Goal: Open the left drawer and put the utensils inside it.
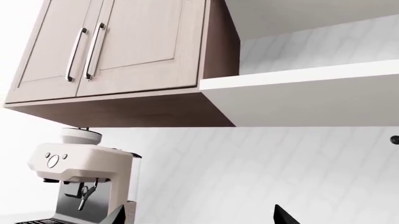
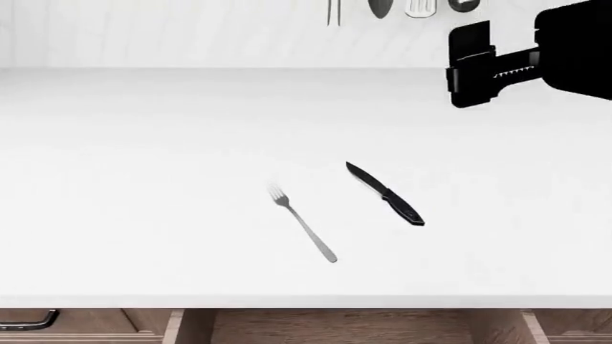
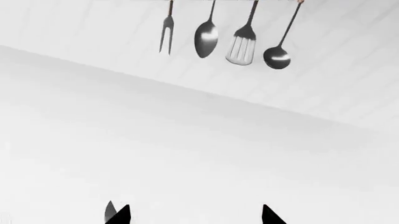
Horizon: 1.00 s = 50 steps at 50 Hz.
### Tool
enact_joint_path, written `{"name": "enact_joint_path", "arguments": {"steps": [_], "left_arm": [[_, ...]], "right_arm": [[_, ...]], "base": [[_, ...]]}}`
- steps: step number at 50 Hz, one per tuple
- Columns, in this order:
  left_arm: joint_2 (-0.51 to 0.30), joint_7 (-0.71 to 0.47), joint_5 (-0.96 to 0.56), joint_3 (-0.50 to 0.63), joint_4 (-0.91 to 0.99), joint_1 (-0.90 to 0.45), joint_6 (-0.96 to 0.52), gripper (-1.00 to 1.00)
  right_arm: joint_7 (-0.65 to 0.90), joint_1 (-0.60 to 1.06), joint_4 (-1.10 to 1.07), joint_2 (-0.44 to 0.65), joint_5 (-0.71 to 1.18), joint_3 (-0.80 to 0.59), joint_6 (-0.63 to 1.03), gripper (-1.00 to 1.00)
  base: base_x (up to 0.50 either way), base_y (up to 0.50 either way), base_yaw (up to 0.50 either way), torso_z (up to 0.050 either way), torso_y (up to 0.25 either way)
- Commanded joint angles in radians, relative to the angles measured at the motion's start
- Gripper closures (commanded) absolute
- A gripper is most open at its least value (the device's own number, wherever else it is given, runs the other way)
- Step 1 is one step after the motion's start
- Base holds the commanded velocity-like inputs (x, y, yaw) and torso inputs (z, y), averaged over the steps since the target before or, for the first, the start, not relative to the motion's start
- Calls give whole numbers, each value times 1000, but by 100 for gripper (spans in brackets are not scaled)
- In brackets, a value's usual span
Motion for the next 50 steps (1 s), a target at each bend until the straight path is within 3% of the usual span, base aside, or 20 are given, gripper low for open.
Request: {"name": "enact_joint_path", "arguments": {"steps": [1,36,50], "left_arm": [[19,18,-1,-9,0,1,1,-100],[13,10,0,5,0,1,5,-100],[5,3,3,15,0,1,6,-100]], "right_arm": [[4,-33,51,15,139,-65,5,-100],[-311,-211,124,-19,-111,10,51,-100],[-567,-304,135,-35,-364,57,-3,-100]], "base": [[0,0,0,0,0],[0,0,0,0,0],[0,0,0,0,0]]}}
